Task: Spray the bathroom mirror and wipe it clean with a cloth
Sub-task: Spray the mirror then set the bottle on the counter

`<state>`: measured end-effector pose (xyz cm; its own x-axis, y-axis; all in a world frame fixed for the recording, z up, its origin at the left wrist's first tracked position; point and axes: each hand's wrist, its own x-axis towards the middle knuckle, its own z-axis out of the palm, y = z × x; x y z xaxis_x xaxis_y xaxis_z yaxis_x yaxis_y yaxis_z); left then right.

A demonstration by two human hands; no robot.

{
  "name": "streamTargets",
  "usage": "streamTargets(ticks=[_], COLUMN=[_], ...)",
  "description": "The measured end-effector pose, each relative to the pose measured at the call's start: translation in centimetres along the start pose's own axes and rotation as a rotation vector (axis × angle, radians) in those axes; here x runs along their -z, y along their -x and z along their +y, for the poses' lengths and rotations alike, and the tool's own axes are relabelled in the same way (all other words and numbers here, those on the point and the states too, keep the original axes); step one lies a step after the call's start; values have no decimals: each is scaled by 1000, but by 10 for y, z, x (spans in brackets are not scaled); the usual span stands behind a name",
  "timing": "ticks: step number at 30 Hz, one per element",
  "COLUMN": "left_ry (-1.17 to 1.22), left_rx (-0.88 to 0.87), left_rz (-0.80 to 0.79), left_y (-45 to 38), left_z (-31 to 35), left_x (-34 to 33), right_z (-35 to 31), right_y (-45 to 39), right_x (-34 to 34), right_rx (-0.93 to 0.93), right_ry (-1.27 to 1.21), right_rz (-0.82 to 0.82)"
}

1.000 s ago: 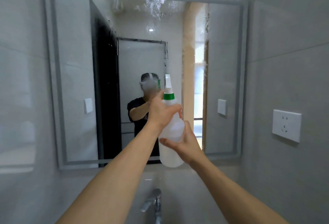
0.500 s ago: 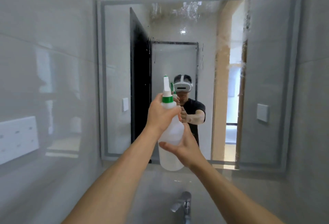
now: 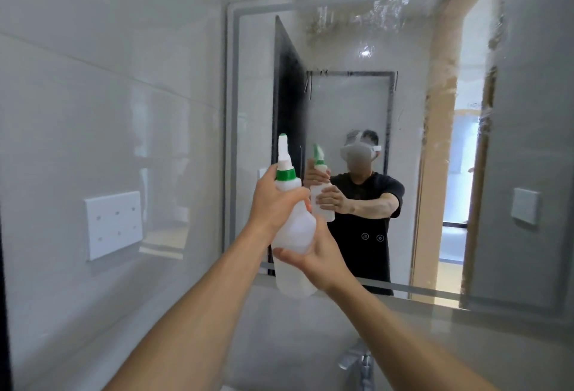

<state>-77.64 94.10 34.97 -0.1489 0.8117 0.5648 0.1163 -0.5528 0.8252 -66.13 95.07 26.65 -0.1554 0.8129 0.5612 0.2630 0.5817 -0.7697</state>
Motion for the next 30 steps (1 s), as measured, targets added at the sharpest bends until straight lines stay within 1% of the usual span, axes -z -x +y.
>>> streamTargets(ticks=[6, 10, 14, 25, 30], left_ry=[1, 10, -9, -32, -69], left_rx=[26, 48, 56, 107, 142], left_rz=[49, 90, 120, 163, 159], left_y=[5, 10, 13, 17, 21], left_z=[-5, -5, -8, -29, -46], left_x=[29, 40, 45, 48, 53], right_z=[-3, 0, -1, 6, 12], right_y=[-7, -7, -5, 5, 14], right_x=[-28, -43, -50, -54, -61], right_rx=[-14, -21, -33, -85, -119], right_ry=[15, -17, -48, 8, 27], right_rz=[-78, -110, -105, -116, -125])
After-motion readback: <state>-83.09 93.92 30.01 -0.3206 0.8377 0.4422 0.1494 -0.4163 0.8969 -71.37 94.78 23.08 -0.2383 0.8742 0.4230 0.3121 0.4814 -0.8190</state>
